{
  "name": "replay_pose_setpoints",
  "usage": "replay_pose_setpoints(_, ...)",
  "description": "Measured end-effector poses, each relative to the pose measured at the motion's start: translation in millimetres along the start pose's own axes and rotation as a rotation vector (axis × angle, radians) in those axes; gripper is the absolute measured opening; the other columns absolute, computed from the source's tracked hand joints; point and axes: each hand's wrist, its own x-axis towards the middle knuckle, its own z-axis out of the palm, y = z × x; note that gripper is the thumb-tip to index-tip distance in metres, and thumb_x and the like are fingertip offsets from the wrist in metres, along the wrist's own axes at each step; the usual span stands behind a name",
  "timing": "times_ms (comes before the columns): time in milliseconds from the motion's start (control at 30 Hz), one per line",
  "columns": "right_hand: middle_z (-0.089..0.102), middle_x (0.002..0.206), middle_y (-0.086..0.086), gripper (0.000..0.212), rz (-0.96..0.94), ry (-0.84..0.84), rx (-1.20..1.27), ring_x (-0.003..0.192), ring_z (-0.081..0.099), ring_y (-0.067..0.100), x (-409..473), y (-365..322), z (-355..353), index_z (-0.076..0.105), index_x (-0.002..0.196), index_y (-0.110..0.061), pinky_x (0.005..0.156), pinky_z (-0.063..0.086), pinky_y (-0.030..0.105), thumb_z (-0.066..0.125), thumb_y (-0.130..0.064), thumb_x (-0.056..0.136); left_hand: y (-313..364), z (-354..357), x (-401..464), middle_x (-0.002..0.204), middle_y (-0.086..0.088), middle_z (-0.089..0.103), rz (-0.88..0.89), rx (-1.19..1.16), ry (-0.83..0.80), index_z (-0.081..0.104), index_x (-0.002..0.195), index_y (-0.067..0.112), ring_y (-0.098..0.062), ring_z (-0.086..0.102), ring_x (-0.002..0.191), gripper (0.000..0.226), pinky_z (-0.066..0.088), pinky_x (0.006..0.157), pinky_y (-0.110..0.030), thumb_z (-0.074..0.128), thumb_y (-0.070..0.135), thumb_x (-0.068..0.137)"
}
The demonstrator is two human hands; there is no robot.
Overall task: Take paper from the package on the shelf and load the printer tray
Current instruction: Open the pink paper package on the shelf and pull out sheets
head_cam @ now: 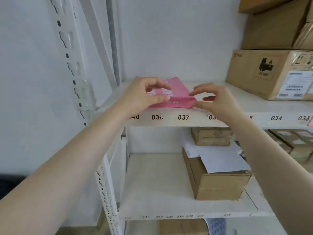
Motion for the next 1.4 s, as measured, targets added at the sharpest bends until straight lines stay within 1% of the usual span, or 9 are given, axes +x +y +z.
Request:
replay_pose_setpoints(100,0.063,0.116,0.002,0.03,0.032,-0.065,-0.011,0.108,0.059,0.008,6,4,1,0.074,0.101,-0.015,0.094,0.05,0.031,0.078,-0.007,0.073,-9,3,24,0.097,0.015,0.07,0.018,0.191,-0.134,0.075,0.096,0.023,0.021,0.057,0.086,0.022,0.039,0.08,0.001,0.079,0.024,0.074)
replay_pose_setpoints(233,0.065,0.114,0.013,0.029,0.026,-0.122,-0.011,0.101,0.063,0.013,11,10,6,0.074,0.099,-0.004,0.089,0.053,0.023,0.076,0.004,0.071,-23,17,45,0.095,-0.002,0.075,0.031,0.231,-0.235,0.076,0.091,0.016,-0.006,0.066,0.087,0.017,0.049,0.079,-0.012,0.079,0.019,0.075)
replay_pose_setpoints(400,0.066,0.109,0.014,0.028,0.022,-0.12,0.019,0.091,0.065,0.011,19,16,7,0.074,0.096,-0.005,0.082,0.052,0.017,0.075,0.007,0.072,-36,20,53,0.088,0.001,0.076,0.023,0.16,-0.213,0.077,0.086,0.018,-0.007,0.066,0.079,0.013,0.048,0.078,-0.016,0.081,0.019,0.073)
replay_pose_setpoints(600,0.068,0.103,0.01,0.017,0.0,-0.045,0.003,0.086,0.067,0.018,21,22,13,0.075,0.088,-0.007,0.079,0.056,0.025,0.078,-0.002,0.072,-41,22,54,0.079,0.009,0.073,0.004,0.109,-0.2,0.076,0.085,0.015,0.007,0.059,0.069,0.017,0.043,0.069,-0.004,0.083,0.019,0.071)
replay_pose_setpoints(733,0.073,0.097,0.002,0.009,0.037,0.038,0.031,0.073,0.067,0.007,22,26,16,0.074,0.082,-0.014,0.066,0.053,0.023,0.079,-0.016,0.074,-42,23,53,0.08,0.013,0.069,-0.019,0.111,-0.192,0.074,0.084,0.02,0.01,0.057,0.072,0.023,0.041,0.068,-0.002,0.086,0.027,0.065)
replay_pose_setpoints(967,0.075,0.088,0.002,0.01,0.086,0.046,0.123,0.086,0.069,0.009,23,26,14,0.071,0.081,-0.008,0.079,0.053,0.04,0.074,-0.017,0.079,-41,28,53,0.079,0.017,0.065,0.001,0.247,-0.175,0.062,0.074,0.033,0.004,0.058,0.076,0.031,0.046,0.074,-0.018,0.088,0.036,0.058)
replay_pose_setpoints(1167,0.074,0.09,0.008,0.012,0.059,0.027,0.118,0.062,0.061,-0.007,25,23,16,0.068,0.084,-0.005,0.056,0.04,0.01,0.074,-0.015,0.079,-43,28,56,0.068,0.016,0.064,-0.002,0.207,-0.079,0.065,0.068,0.029,0.008,0.054,0.062,0.018,0.041,0.064,-0.012,0.083,0.031,0.068)
replay_pose_setpoints(1300,0.067,0.086,-0.01,0.025,0.01,-0.005,0.006,0.082,0.061,0.006,32,19,25,0.065,0.087,-0.015,0.074,0.046,0.025,0.081,-0.018,0.067,-45,28,57,0.07,0.009,0.067,-0.035,0.179,-0.069,0.069,0.074,0.018,0.001,0.056,0.063,0.017,0.042,0.063,-0.016,0.082,0.028,0.07)
replay_pose_setpoints(1400,0.064,0.078,-0.006,0.022,-0.003,-0.023,-0.02,0.073,0.058,0.009,40,17,34,0.064,0.081,-0.015,0.071,0.047,0.028,0.081,-0.02,0.067,-43,27,56,0.07,0.0,0.069,-0.025,0.144,-0.074,0.069,0.076,0.012,0.002,0.056,0.061,0.016,0.04,0.061,-0.009,0.079,0.025,0.075)
